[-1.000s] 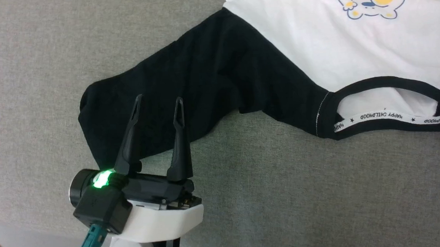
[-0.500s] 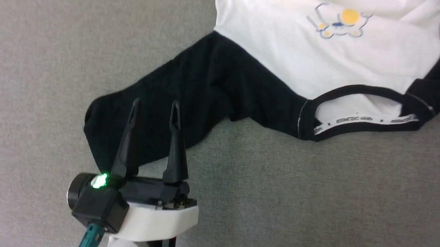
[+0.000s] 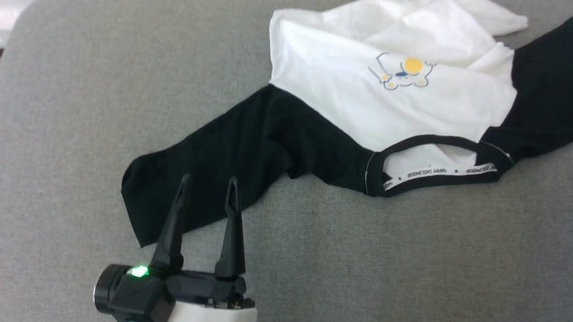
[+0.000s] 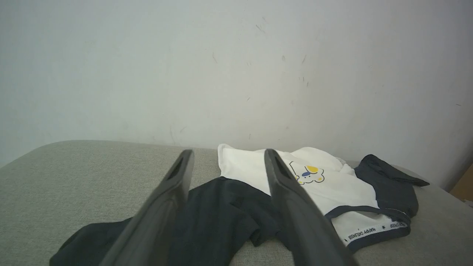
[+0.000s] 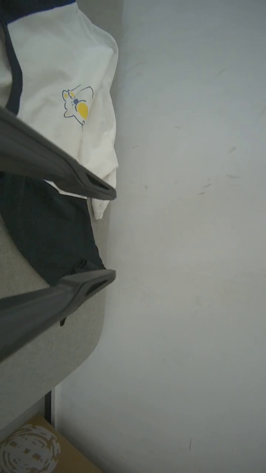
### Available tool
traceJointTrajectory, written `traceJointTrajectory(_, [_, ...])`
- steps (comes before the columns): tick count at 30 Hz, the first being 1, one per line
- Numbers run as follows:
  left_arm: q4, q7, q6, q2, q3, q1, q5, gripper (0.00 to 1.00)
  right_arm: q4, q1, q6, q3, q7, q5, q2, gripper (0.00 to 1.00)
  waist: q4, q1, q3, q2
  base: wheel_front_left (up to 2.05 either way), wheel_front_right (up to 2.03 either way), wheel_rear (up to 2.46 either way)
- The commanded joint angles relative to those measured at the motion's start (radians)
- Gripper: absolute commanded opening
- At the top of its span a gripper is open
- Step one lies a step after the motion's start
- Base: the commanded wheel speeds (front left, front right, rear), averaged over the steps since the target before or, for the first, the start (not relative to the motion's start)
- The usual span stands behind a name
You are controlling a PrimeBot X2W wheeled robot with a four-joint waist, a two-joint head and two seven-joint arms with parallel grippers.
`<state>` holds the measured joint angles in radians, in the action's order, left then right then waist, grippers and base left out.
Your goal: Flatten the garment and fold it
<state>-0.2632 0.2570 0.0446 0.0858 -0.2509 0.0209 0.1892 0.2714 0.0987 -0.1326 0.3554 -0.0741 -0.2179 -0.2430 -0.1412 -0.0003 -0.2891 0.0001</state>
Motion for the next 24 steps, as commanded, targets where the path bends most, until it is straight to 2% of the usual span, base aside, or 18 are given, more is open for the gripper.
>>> traceJointTrajectory(1, [0.004, 0.005, -0.004, 0.003, -0.001, 0.015, -0.007, 1.00, 0.036, -0.056, 0.002, 0.010, 0.011, 0.027, 0.052, 1.00, 0.007, 0.0003, 0.030, -0.0001, 0.00, 0.00, 0.00])
traceJointTrajectory(3, [0.010, 0.005, -0.002, 0.010, 0.000, 0.030, -0.014, 1.00, 0.083, -0.134, 0.002, 0.016, 0.020, 0.051, 0.136, 1.00, 0.013, 0.0003, 0.035, -0.0001, 0.00, 0.00, 0.00])
traceJointTrajectory(6, [0.014, -0.004, -0.010, 0.027, -0.005, 0.031, -0.023, 1.00, 0.118, -0.193, 0.002, 0.003, 0.031, 0.051, 0.181, 1.00, 0.027, 0.0003, 0.033, -0.0001, 0.00, 0.00, 0.00])
traceJointTrajectory(9, [0.025, -0.064, -0.037, 0.055, -0.033, -0.014, -0.046, 1.00, 0.132, -0.207, 0.002, -0.010, 0.033, 0.051, 0.190, 1.00, 0.038, 0.0003, 0.021, -0.0001, 0.00, 0.00, 0.00])
traceJointTrajectory(13, [0.081, -0.198, -0.112, 0.098, -0.093, -0.138, -0.069, 1.00, 0.142, -0.184, 0.002, -0.023, 0.028, 0.051, 0.192, 1.00, 0.047, 0.0003, -0.014, -0.0001, 0.00, 0.00, 0.00])
traceJointTrajectory(16, [0.142, -0.268, -0.149, 0.113, -0.137, -0.254, -0.054, 1.00, 0.146, -0.166, 0.002, -0.044, 0.023, 0.048, 0.192, 1.00, 0.049, 0.0003, -0.047, -0.0001, 0.00, 0.00, 0.00])
traceJointTrajectory(24, [0.330, -0.471, -0.174, 0.201, -0.315, -0.478, -0.044, 1.00, 0.152, -0.143, 0.002, -0.080, 0.015, 0.039, 0.193, 1.00, 0.059, 0.0003, -0.126, -0.0001, 0.00, 0.00, 0.00])
